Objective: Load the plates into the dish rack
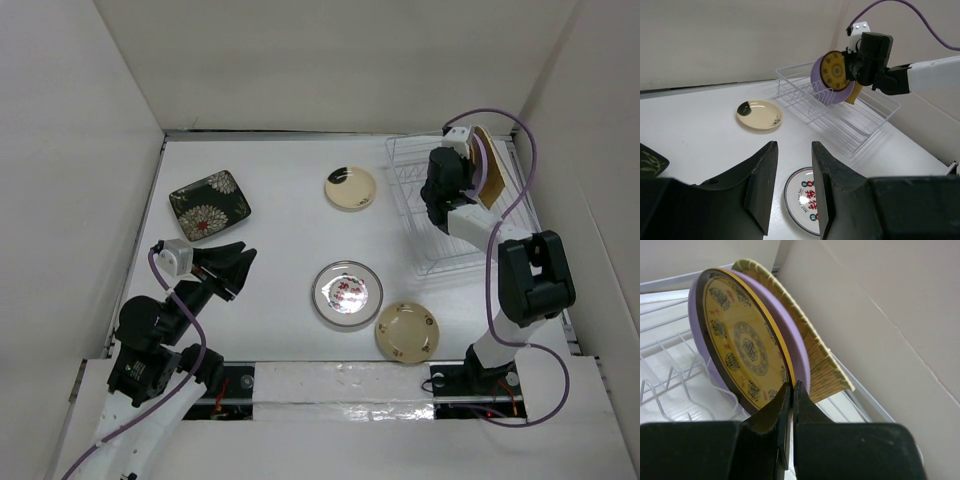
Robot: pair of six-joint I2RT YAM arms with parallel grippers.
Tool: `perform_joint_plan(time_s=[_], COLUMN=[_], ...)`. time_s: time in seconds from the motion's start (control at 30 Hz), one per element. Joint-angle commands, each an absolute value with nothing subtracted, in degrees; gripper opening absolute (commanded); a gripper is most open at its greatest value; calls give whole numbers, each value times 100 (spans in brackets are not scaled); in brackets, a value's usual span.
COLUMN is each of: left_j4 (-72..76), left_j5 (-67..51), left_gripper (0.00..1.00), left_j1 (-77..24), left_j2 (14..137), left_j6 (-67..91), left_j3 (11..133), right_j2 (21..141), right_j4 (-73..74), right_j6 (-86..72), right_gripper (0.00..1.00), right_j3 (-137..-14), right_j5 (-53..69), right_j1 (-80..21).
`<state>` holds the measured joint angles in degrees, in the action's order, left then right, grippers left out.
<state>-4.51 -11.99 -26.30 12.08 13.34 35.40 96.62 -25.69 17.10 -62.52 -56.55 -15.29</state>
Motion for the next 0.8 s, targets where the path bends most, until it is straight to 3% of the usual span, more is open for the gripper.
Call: perform_joint_plan(time_s=[0.0, 0.23, 0.27, 0.3, 0.37, 0.43, 0.53, 0.57, 0.6, 0.67, 0.7, 0.77], left_j4=[-246, -229, -229, -229, -229, -229, -237, -229, -237, -237, -237, -237], left_j5=[-1213, -1169, -1160, -1160, -1160, -1160, -1160, -1160, -1151, -1125, -1116, -1107], left_gripper=[30, 30, 30, 30, 30, 29, 29, 29, 29, 23, 21, 10], left_j1=[-2663, -2663, -2663, -2663, -2663, -2663, -2663, -2663, -2663, -2663, -2663, -2663], left_j2=[1204, 1230, 1239, 1248, 1274, 1309, 1345, 1345, 1353, 1354, 1362, 1406], left_j6=[1274, 1274, 1274, 1274, 1274, 1274, 1274, 1274, 1274, 1274, 1274, 1283], left_j3=[3762, 3744, 3744, 3744, 3744, 3744, 3744, 3744, 3735, 3735, 3735, 3735], right_j2=[9729, 10002, 10002, 9967, 9714, 9450, 8817, 8650, 8292, 7965, 7824, 7682], right_j4=[-2812, -2724, -2759, -2760, -2541, -2076, -1279, -1074, -855, -397, -326, -290], right_j6=[1301, 1125, 1125, 1090, 924, 538, -200, -385, -752, -1071, -1394, -1642], right_gripper=[0, 1, 8, 31, 54, 60, 61, 61, 50, 22, 0, 0], right_j3=[-6171, -6170, -6161, -6170, -6266, -6372, -6609, -6644, -6645, -6522, -6400, -6065], right_j5=[-5590, -5633, -5721, -5739, -5635, -5459, -4959, -4565, -4266, -3555, -2942, -2359], right_j1=[-1670, -1670, -1670, -1670, -1670, -1670, -1784, -1784, -1958, -2135, -2249, -2679])
